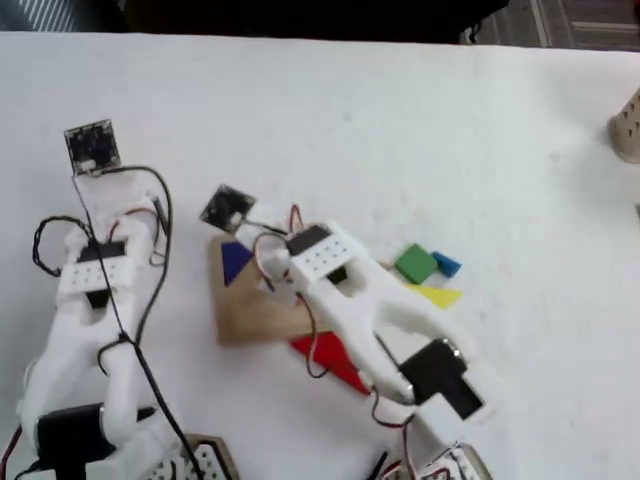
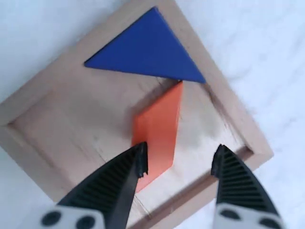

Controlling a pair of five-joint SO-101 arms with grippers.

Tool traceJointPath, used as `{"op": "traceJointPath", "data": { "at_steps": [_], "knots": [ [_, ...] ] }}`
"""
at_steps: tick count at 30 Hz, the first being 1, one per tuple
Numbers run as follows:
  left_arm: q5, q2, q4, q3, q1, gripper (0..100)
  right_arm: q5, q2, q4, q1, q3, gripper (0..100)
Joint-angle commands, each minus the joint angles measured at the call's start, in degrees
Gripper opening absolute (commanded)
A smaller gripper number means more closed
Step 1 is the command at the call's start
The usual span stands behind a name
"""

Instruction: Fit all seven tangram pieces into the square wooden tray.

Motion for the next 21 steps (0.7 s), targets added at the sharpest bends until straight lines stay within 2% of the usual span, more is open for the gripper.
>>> {"op": "traceJointPath", "data": {
  "at_steps": [1, 6, 10, 21],
  "knots": [
    [0.7, -0.04, -1.85, -2.99, -0.48, 2, 0.7, 3.12, 0.31, 0.66, -4.48, 22.0],
    [0.62, -0.04, -1.85, -2.99, -0.48, 2, 1.05, 6.9, 5.49, -0.57, -9.05, 22.2],
    [0.62, 0.04, -1.85, -2.99, -0.48, 2, 5.36, 8.22, 11.12, -2.68, -10.64, 22.2],
    [0.62, 0.04, -1.85, -2.99, -0.4, 2, 6.07, 7.96, 16.48, -5.14, -10.81, 22.4]
  ]
}}
